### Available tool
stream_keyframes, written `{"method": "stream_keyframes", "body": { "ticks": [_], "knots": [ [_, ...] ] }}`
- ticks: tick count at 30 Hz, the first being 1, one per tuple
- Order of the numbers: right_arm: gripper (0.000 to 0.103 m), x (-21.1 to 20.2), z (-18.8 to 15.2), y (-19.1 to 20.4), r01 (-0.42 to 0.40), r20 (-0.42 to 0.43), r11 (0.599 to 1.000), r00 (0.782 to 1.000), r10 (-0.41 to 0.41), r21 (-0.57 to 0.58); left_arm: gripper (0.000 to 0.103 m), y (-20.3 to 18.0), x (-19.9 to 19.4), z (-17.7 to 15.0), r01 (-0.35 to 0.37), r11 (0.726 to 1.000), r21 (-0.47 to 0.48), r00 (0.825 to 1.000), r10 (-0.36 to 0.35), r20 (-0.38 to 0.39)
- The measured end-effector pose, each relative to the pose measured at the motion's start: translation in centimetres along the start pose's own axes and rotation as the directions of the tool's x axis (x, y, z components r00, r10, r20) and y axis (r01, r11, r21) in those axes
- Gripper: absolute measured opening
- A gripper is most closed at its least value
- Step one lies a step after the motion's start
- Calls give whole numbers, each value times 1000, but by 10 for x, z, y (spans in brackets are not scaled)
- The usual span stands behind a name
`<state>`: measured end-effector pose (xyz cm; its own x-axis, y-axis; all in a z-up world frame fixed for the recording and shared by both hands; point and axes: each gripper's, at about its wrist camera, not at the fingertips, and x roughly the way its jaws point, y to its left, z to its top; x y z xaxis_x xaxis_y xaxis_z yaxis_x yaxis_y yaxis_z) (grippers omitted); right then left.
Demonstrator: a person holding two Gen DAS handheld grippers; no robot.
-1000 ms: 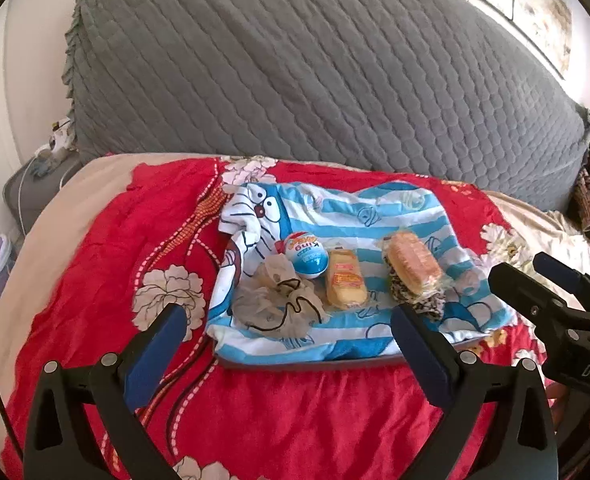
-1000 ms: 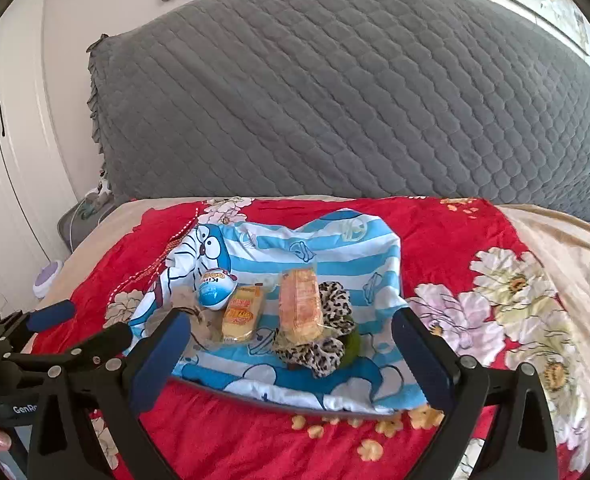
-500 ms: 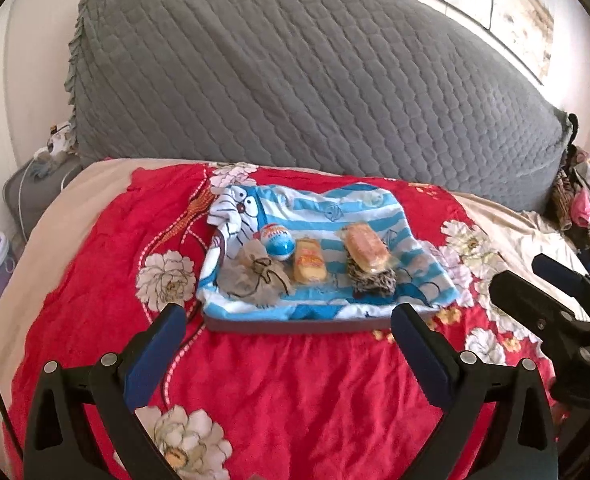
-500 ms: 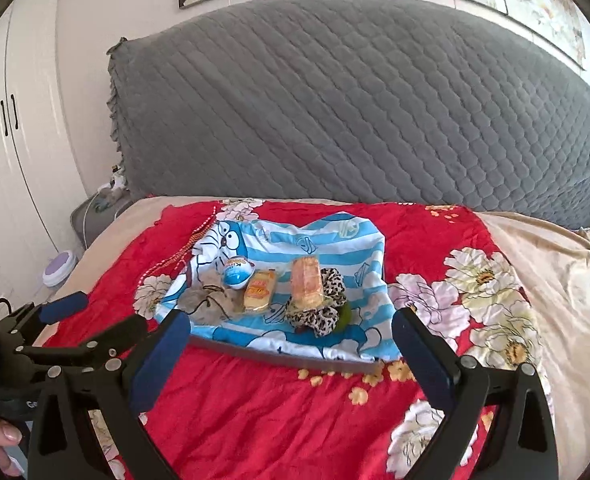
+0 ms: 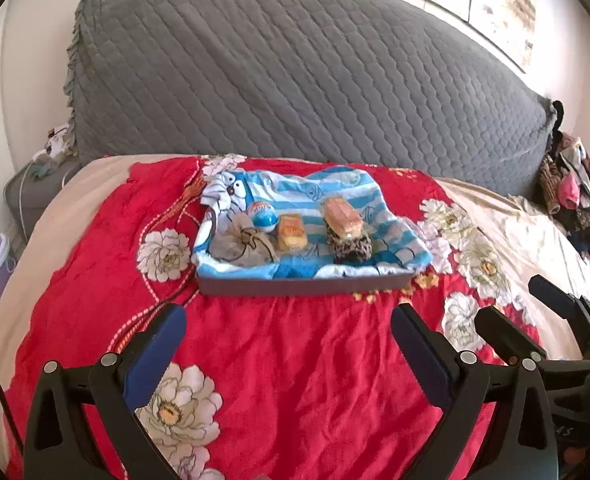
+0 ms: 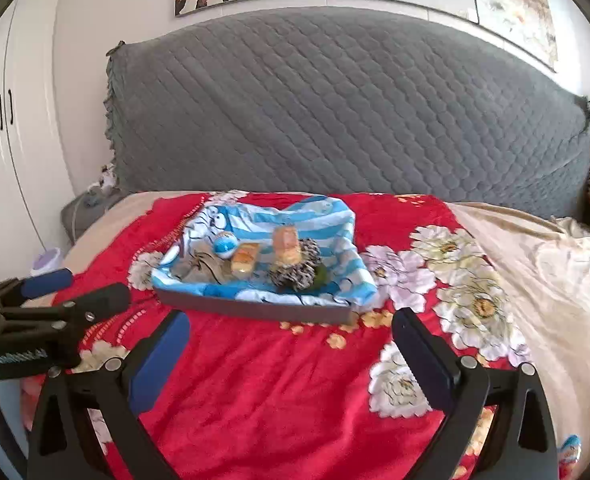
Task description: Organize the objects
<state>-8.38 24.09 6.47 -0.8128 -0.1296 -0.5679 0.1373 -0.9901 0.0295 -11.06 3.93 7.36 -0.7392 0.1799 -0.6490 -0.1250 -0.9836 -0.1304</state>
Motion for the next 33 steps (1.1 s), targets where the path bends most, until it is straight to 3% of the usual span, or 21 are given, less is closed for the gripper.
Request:
{"method": "stream_keyframes", "body": {
  "ticks": [14,21,33],
  "knots": [
    [102,5,-50,0,39,-41,999,998,-38,28,102,-1,-8,-44,-10,1000,27,1000,10,-5],
    [102,13,-64,8,71,-38,997,997,-72,-38,102,0,9,-65,19,1000,1,999,-19,-45],
    [102,22,-78,16,103,-48,992,993,-107,-75,102,7,22,-78,-23,1000,0,998,23,-51]
  ]
}}
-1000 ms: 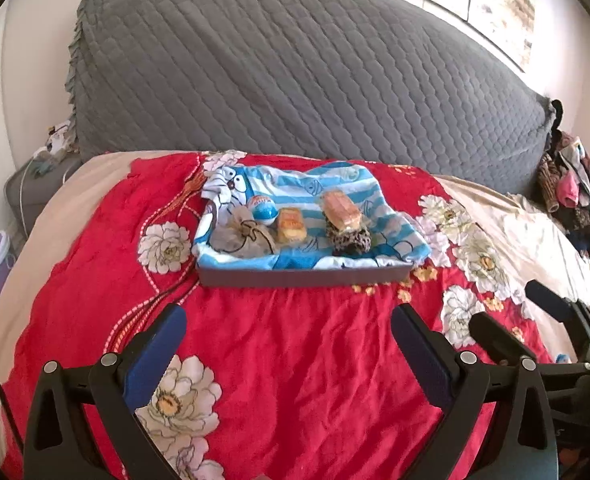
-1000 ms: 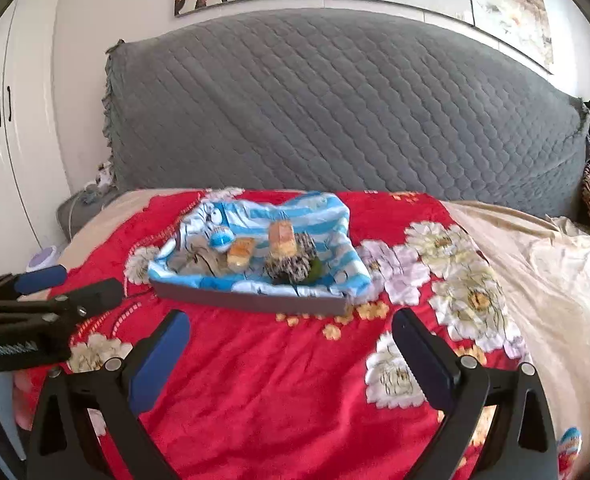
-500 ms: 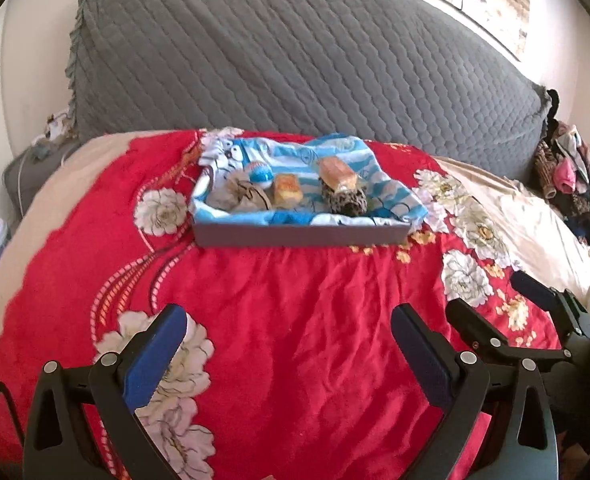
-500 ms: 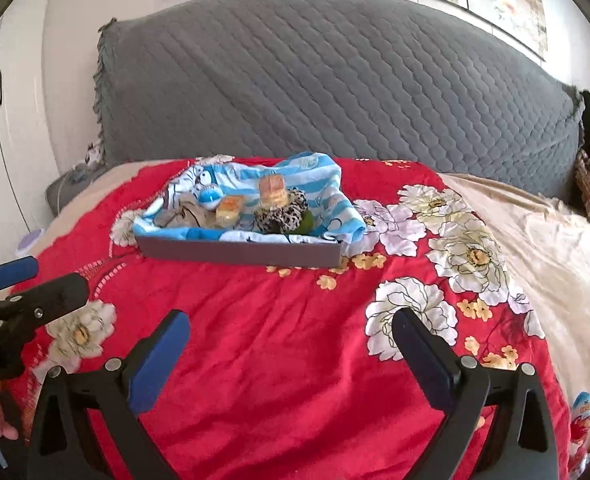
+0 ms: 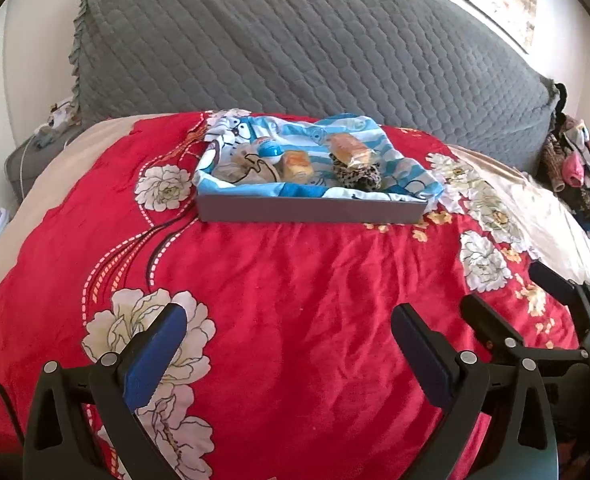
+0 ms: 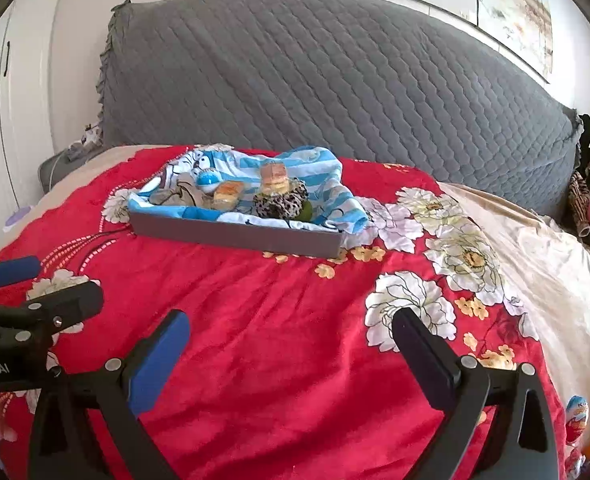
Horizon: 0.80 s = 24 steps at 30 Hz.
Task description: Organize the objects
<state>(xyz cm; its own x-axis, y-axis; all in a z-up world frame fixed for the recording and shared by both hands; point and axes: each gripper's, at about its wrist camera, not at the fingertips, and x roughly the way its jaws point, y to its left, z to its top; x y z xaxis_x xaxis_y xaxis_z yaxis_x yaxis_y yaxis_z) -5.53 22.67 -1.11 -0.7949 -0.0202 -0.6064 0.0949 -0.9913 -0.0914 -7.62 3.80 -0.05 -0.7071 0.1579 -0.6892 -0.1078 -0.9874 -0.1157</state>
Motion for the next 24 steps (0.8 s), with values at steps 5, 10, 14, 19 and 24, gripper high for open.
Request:
{"method": "stream_keyframes", "body": {
  "ticks": [5,10,14,19,24],
  "knots": [
    [102,3,-1,-5,-12,-13,1000,1000,12,27,102,4,5,-3,-14,1000,-7,1000,14,-6],
    [102,5,-4,-7,-30,-18,999,999,31,38,102,5,9,-5,-9,1000,-4,1000,9,-5],
    [102,12,-8,-7,-26,-42,999,999,27,31,102,9,11,-6,-7,1000,-24,1000,6,-6],
    [102,15,-11,-7,-36,-48,999,998,37,38,102,11,13,-7,-17,1000,-24,1000,17,-1],
    [102,16,-14,-5,-36,-52,999,998,37,19,102,11,16,-10,-20,1000,-6,1000,20,-1]
  ]
}}
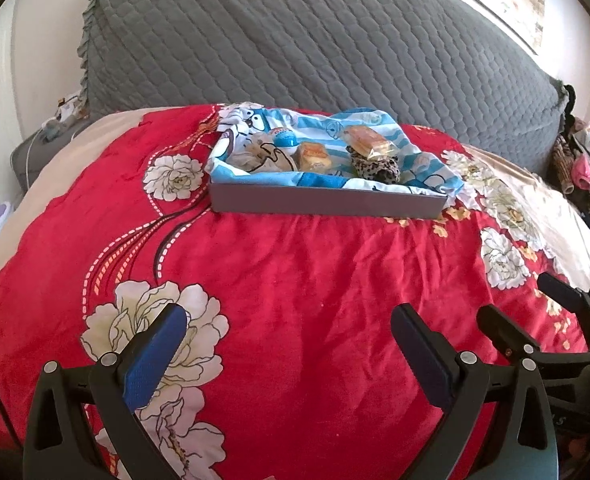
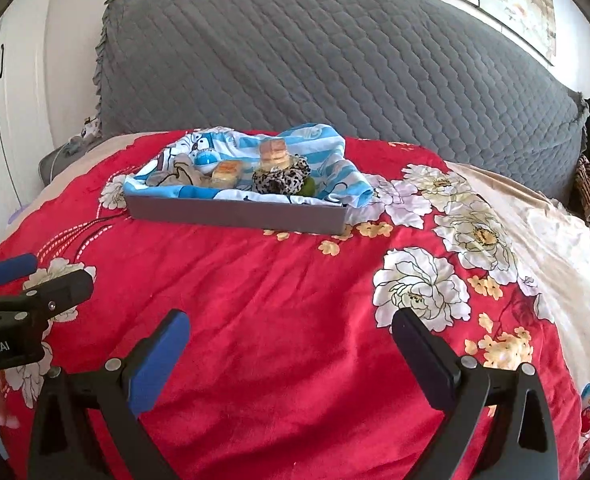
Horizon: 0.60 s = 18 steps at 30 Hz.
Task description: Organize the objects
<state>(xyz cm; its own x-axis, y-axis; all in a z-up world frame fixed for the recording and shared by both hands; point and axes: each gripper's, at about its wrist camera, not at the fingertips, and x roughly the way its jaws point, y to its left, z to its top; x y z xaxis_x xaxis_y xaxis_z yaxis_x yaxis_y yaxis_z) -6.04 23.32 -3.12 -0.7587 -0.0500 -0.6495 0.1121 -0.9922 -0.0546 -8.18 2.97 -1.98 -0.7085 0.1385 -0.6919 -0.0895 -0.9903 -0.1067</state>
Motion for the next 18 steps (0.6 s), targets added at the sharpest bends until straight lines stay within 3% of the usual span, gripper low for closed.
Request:
{"method": "stream_keyframes", "body": {
  "ticks": [18],
  "knots": [
    [102,3,-6,4,0,-9,1000,1000,0,-20,102,1,16,-10,-2,1000,1,1000,2,-17]
  ]
}}
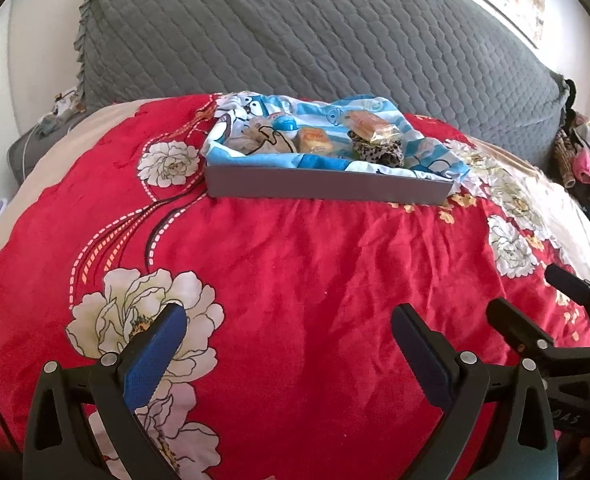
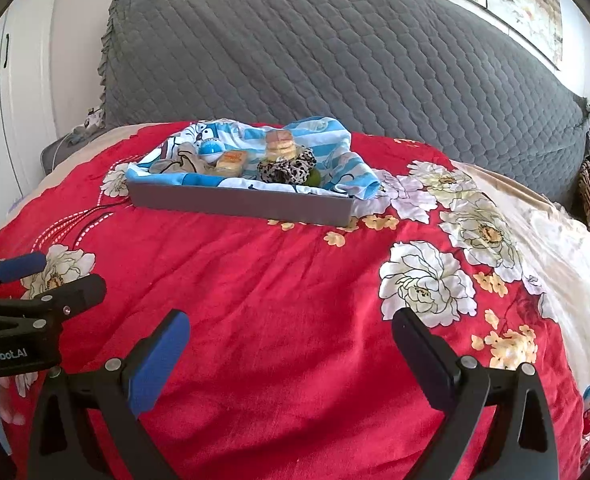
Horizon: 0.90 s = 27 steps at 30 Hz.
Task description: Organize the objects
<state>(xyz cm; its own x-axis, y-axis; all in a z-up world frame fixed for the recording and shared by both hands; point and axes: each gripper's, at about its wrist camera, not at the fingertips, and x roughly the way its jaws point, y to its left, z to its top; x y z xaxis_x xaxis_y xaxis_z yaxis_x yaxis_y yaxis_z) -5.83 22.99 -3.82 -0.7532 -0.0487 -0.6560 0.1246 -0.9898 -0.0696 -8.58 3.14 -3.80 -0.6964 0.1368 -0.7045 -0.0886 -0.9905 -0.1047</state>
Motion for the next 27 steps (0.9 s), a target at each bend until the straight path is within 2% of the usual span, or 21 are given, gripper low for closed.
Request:
{"method": "stream_keyframes", "body": {
  "ticks": [8,27],
  "knots": [
    [102,3,-3,-5,-6,-8,1000,1000,6,23,102,0,3,-2,-7,1000,4,1000,7,8],
    [102,11,-12,-5,-5,-30,1000,1000,6,22,102,4,12,-6,-10,1000,-4,999,10,-32]
  ]
}}
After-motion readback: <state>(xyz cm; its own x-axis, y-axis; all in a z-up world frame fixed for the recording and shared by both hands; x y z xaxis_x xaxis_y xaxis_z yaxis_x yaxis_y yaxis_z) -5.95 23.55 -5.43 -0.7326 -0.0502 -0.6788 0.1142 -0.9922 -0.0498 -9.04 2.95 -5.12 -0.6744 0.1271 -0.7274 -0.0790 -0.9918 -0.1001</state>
